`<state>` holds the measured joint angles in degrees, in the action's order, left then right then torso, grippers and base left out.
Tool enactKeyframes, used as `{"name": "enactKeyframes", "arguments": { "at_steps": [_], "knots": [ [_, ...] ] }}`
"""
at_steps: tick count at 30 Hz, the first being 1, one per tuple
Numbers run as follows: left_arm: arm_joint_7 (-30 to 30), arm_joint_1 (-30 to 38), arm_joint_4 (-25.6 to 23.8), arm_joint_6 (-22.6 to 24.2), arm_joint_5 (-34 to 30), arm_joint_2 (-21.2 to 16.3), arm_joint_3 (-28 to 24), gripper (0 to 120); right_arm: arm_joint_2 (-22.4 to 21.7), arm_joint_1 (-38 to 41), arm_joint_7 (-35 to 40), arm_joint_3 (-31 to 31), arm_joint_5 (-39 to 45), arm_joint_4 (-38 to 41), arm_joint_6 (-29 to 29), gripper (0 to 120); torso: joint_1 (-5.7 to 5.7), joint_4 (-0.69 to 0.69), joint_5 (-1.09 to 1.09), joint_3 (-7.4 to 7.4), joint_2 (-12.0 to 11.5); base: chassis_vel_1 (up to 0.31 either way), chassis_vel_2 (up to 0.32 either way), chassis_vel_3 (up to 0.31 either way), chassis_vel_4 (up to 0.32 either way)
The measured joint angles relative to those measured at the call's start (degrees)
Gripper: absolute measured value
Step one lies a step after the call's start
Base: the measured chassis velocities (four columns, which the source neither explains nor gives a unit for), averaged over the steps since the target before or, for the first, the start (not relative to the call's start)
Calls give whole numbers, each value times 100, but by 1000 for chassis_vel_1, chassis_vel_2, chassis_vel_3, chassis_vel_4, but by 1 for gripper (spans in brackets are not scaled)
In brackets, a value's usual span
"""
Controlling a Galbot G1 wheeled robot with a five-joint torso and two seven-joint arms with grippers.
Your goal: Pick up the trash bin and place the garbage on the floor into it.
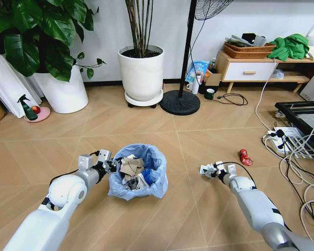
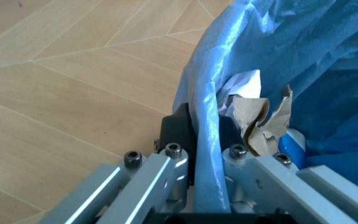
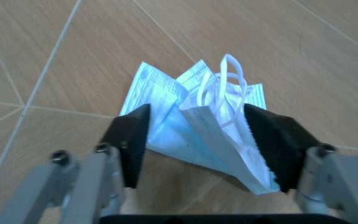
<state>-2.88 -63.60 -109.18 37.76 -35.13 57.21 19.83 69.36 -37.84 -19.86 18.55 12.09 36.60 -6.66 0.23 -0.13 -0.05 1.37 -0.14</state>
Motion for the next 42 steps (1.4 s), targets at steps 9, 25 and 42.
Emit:
{"name": "enactKeyframes", "arguments": {
  "at_steps": [9, 25, 42],
  "knots": [
    [-4, 15, 16, -6, 9, 6, -4, 1, 64, 62, 118, -27, 10, -180, -1, 15, 0, 0, 0, 0, 0, 0, 0, 0, 0],
    [-1, -2, -23, -6, 3, 7, 21, 1, -94, -220, 176, 172, 119, 393, -67, 0, 0, 0, 0, 0, 0, 0, 0, 0, 0],
    [-2, -63, -46, -7, 20, 7, 32, 1, -781, -1251, 352, 321, 1143, 3753, -888, 0, 0, 2, -1, 0, 0, 0, 0, 0, 0]
  ]
}}
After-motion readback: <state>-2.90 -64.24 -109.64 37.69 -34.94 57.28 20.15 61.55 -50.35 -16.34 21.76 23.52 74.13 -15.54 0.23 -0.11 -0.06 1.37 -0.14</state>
